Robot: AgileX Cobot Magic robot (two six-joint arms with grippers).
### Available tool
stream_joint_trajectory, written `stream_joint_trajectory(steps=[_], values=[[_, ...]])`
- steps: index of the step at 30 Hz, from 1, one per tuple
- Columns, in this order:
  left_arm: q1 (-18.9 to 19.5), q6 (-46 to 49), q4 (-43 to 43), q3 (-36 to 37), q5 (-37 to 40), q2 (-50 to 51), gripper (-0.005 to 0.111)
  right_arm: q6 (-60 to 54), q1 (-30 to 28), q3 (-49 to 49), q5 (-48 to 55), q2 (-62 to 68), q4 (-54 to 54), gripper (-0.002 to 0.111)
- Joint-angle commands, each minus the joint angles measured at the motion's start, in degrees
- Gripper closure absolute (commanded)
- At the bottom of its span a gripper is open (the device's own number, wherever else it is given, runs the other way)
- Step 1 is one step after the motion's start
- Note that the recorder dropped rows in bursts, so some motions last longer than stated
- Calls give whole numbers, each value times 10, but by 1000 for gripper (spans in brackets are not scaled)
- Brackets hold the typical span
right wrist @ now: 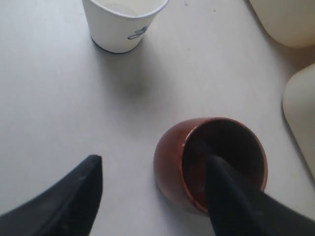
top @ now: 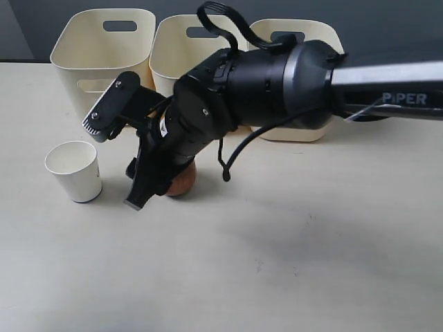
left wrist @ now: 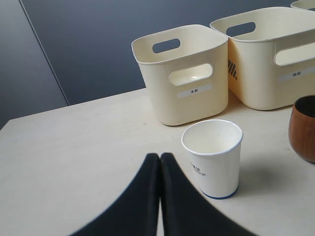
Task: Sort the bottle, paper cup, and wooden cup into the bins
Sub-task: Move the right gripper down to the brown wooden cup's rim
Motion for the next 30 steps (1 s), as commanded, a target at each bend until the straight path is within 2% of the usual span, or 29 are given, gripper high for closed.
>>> stream_joint_trajectory(steps=[1,5,13,30], values=[[-4,-1,0,1,-3,-3,107,-4,-1,-4,-22,7,-13,50],[-4,-1,0,1,-3,-3,107,-4,-1,-4,-29,23,-19,50],[-4,-1,0,1,-3,-3,107,14,-40,-4,-25,28,-8,50],[-4,-1,0,1,-3,-3,107,6,-40,-4,-15,37,16,50]])
